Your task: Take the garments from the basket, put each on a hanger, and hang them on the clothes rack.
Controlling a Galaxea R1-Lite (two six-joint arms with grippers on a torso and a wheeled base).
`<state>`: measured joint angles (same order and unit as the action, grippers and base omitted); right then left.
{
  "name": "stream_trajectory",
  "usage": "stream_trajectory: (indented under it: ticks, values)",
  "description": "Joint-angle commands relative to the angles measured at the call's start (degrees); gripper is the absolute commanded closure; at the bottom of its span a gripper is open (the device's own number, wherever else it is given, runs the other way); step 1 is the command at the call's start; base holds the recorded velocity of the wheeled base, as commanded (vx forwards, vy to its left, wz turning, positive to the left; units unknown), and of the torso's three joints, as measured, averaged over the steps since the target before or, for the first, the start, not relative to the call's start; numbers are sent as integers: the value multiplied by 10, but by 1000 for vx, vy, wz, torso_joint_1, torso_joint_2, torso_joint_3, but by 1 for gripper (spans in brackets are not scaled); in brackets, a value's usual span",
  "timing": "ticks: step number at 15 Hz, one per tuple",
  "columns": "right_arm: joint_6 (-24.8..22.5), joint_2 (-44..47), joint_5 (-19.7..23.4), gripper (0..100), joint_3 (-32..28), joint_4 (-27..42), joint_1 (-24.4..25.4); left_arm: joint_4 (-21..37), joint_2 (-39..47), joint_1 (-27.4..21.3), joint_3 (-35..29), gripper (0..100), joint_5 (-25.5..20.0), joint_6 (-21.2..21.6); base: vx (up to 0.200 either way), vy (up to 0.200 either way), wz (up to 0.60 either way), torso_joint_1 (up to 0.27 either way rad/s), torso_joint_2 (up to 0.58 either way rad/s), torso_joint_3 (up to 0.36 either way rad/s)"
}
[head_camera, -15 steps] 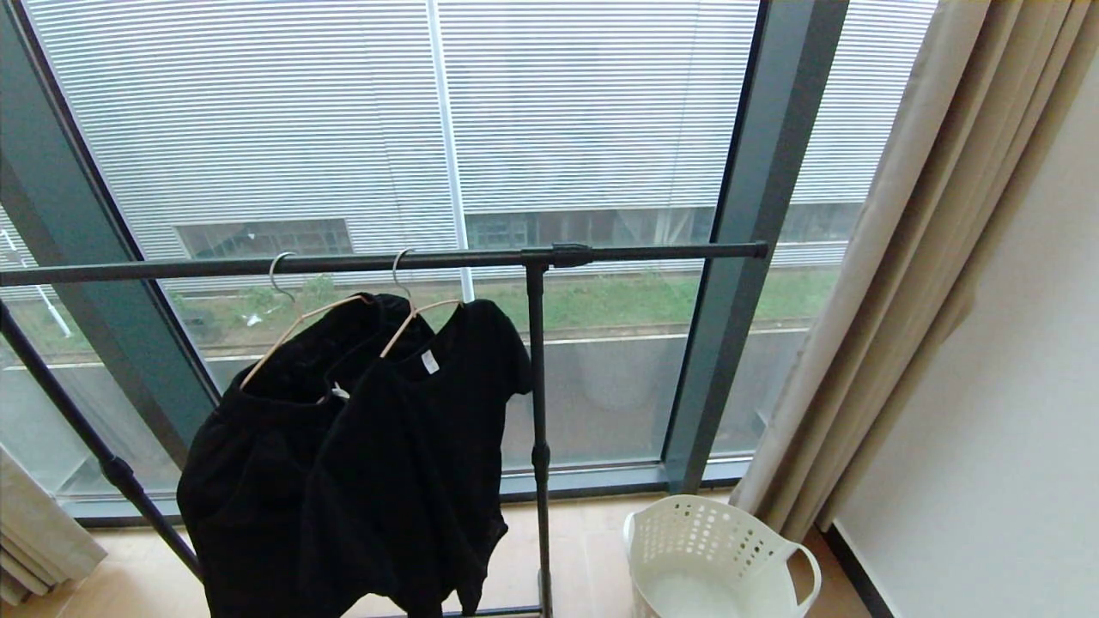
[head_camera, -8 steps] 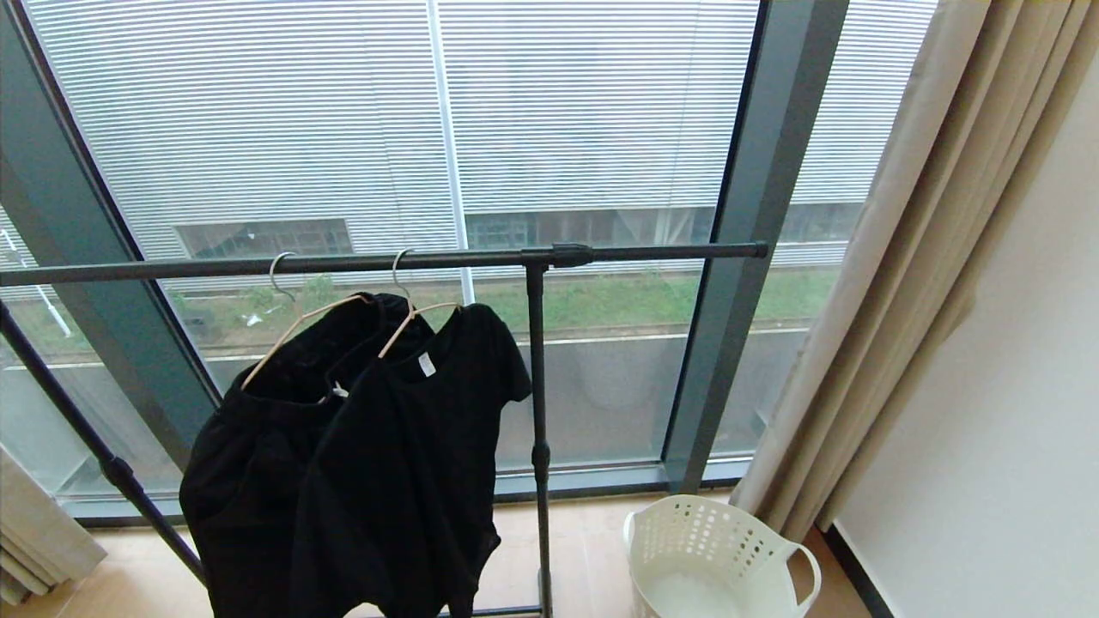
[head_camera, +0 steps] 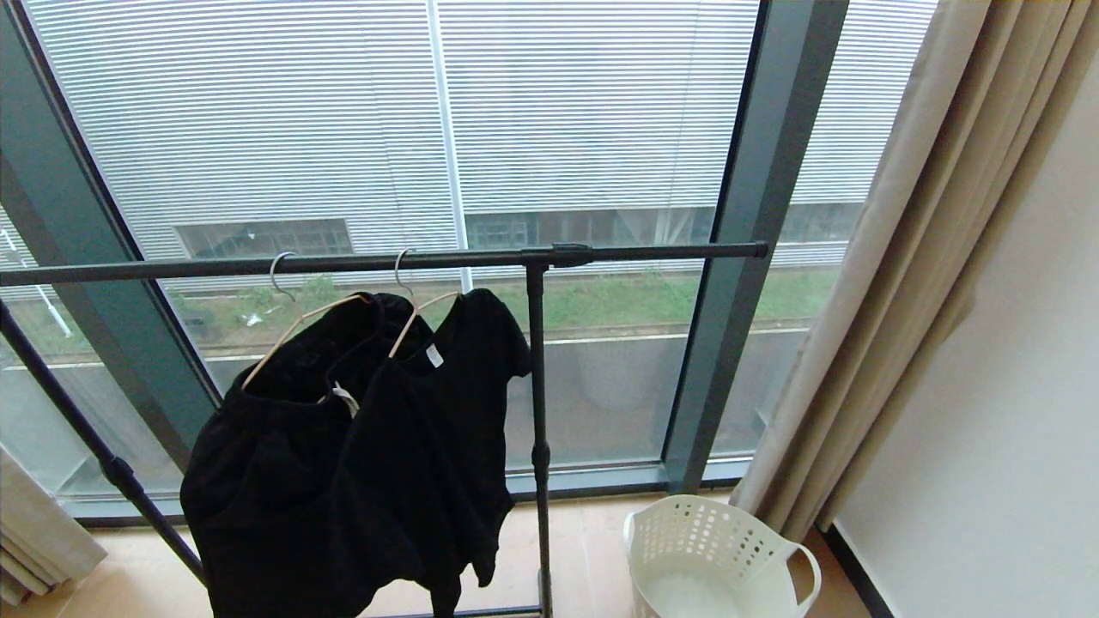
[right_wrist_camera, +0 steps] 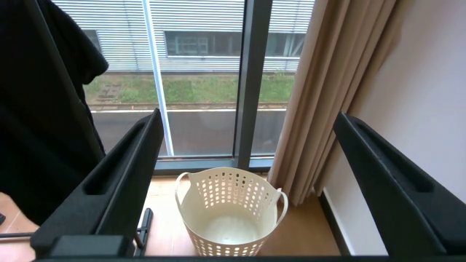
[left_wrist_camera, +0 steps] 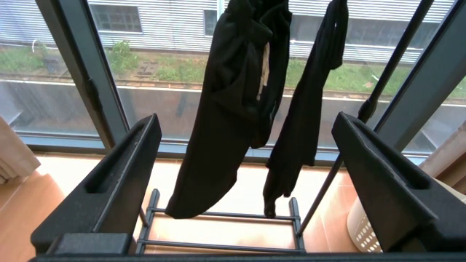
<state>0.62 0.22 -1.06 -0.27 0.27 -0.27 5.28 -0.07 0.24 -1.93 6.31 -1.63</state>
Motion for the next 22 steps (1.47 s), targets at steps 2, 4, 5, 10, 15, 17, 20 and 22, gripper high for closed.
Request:
stream_trajectory:
  ticks: [2, 4, 5, 10, 15, 17, 20, 22]
  values:
    - [1, 1, 0, 0, 0, 0, 0, 0, 1, 0, 0, 0, 0, 0, 0, 0, 0, 0, 0, 0]
    - [0, 1, 0, 0, 0, 0, 0, 0, 1, 0, 0, 0, 0, 0, 0, 0, 0, 0, 0, 0]
    - [0, 1, 0, 0, 0, 0, 0, 0, 1, 0, 0, 0, 0, 0, 0, 0, 0, 0, 0, 0]
    - [0, 1, 0, 0, 0, 0, 0, 0, 1, 0, 0, 0, 0, 0, 0, 0, 0, 0, 0, 0]
    - [-1, 1, 0, 0, 0, 0, 0, 0, 1, 0, 0, 0, 0, 0, 0, 0, 0, 0, 0, 0]
    - [-1, 1, 0, 0, 0, 0, 0, 0, 1, 0, 0, 0, 0, 0, 0, 0, 0, 0, 0, 0]
    - [-1, 1, 0, 0, 0, 0, 0, 0, 1, 0, 0, 0, 0, 0, 0, 0, 0, 0, 0, 0]
    - [-1, 1, 0, 0, 0, 0, 0, 0, 1, 0, 0, 0, 0, 0, 0, 0, 0, 0, 0, 0]
